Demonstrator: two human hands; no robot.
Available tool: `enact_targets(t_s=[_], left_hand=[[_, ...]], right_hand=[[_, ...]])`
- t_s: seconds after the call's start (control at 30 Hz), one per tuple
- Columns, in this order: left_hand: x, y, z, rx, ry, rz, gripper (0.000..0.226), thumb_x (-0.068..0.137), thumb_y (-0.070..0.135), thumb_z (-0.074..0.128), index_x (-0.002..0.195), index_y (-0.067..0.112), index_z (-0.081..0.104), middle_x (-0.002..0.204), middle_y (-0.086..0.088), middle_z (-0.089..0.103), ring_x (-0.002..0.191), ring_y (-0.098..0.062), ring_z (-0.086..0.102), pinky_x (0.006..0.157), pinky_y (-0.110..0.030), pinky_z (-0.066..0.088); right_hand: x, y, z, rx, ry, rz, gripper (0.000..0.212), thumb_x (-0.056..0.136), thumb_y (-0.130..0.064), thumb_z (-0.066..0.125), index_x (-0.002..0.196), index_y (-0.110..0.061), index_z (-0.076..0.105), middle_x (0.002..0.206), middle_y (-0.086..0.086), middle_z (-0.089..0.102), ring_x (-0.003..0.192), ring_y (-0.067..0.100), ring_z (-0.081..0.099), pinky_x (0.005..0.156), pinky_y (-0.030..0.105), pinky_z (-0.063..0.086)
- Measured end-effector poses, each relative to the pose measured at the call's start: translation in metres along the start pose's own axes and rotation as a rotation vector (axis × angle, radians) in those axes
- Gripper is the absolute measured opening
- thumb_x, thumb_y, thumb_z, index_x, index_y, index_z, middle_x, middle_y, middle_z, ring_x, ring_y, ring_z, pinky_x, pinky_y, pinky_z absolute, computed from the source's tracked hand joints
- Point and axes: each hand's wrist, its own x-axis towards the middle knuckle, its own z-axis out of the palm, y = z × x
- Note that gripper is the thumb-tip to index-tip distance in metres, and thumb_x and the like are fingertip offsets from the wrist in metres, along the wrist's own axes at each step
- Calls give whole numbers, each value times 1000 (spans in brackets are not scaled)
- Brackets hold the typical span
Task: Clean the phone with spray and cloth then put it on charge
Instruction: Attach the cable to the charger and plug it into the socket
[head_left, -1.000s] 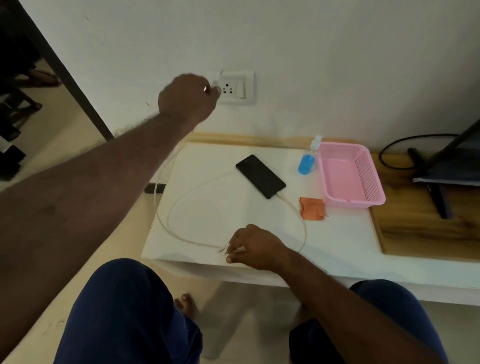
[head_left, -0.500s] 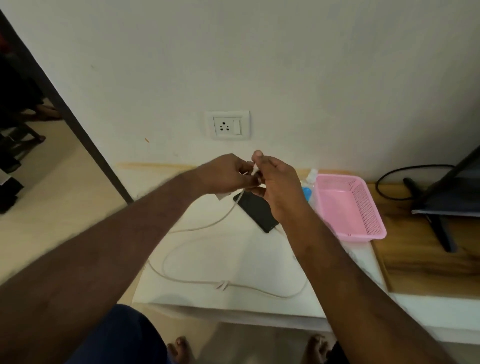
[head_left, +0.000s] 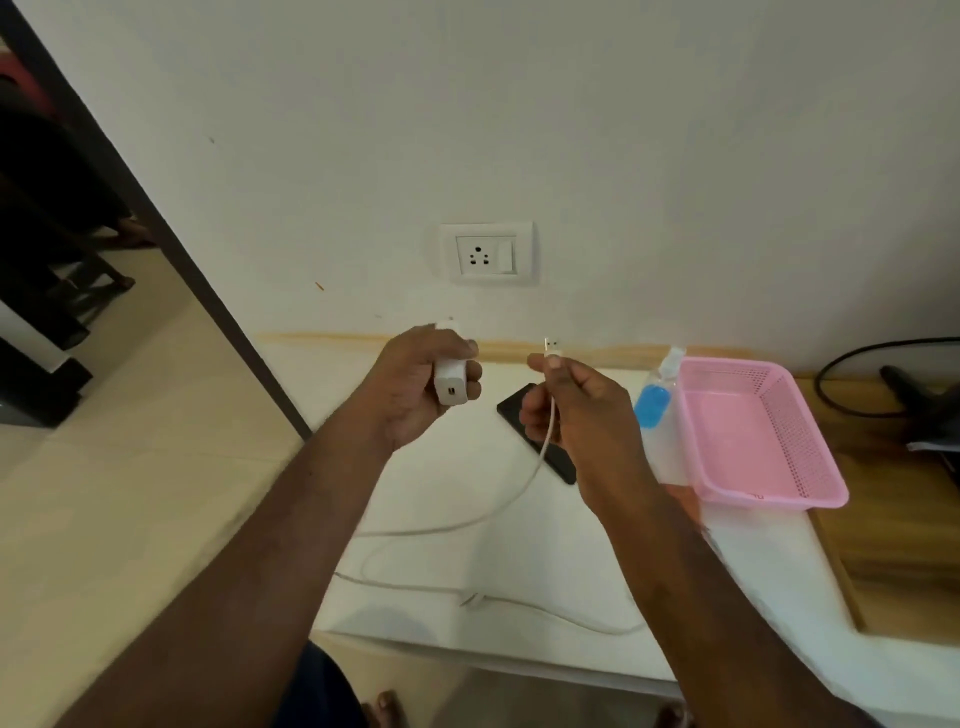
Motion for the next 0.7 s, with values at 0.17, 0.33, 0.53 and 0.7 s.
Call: enact_targets(t_s=[0.17, 0.33, 0.53, 0.7], left_hand=[[-6, -24, -11, -560, 135, 54, 21, 94, 21, 56, 97, 0, 54, 90, -21, 65, 80, -39, 71, 69, -41, 62], [-3, -37, -9, -369, 241, 12, 33, 95, 41, 51, 106, 10, 47, 85, -12, 71, 55, -25, 60, 49, -28, 45], [10, -38, 6, -426, 171, 43, 45, 93, 52, 59, 102, 8, 55, 95, -15, 69, 64, -23, 67, 59, -34, 57], [18, -38, 6, -372, 17, 56, 49, 86, 62, 60, 95, 14, 61, 99, -12, 69, 71, -23, 67, 58, -35, 56]], right_hand=[[-8, 10, 9, -130, -120, -32, 24, 98, -35, 53, 106, -24, 72, 62, -1, 61, 53, 12, 55, 54, 24, 52], [-12, 8, 18, -179, -246, -133, 20, 94, -36, 57, 95, -30, 76, 63, 3, 66, 51, 12, 55, 52, 22, 51], [-5, 11, 16, -95, -321, -142, 26, 90, -38, 57, 105, -26, 74, 80, 6, 72, 69, 13, 62, 59, 26, 54], [6, 17, 12, -52, -314, -192, 32, 94, -35, 53, 118, -20, 68, 89, 4, 70, 83, 17, 63, 71, 29, 55]])
